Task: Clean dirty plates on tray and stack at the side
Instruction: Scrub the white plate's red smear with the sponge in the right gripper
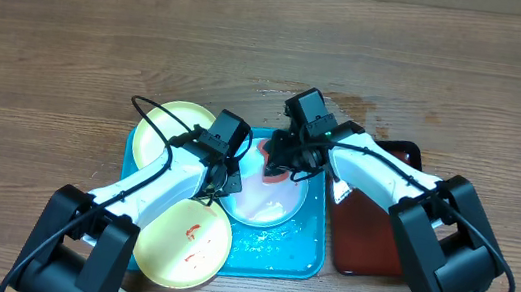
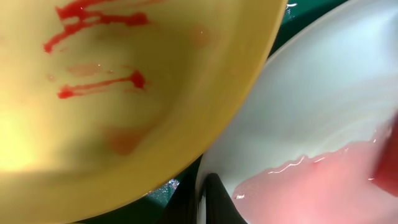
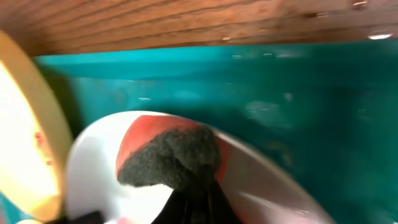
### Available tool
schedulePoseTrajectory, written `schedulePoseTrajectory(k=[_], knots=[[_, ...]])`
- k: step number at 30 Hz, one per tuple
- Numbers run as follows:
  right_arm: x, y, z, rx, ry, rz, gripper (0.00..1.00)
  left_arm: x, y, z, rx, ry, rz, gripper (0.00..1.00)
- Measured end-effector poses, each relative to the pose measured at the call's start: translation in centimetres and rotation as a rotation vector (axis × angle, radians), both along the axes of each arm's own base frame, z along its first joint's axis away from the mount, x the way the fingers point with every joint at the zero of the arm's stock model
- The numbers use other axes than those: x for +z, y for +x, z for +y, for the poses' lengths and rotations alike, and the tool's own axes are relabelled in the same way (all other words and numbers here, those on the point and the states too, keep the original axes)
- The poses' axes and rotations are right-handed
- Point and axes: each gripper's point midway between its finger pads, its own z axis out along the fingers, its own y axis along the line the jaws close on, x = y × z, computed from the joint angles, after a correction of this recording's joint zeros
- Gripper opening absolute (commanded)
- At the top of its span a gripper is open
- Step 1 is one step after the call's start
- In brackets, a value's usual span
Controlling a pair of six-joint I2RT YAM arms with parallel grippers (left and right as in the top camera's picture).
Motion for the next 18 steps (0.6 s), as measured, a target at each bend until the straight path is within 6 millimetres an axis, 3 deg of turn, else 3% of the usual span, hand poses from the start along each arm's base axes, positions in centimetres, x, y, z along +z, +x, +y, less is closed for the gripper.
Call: schedulePoseTrajectory(k=[11,18], knots=[[1.2,-0.8,4.0,-0.017,0.167,0.049,0.04,0.0,0.0,0.0,0.000,0.000,0.001,0.04],[0.1,-1.3,4.5,-0.045,0.182,0.108,0.04,0.0,0.0,0.0,0.000,0.001,0.001,0.04]])
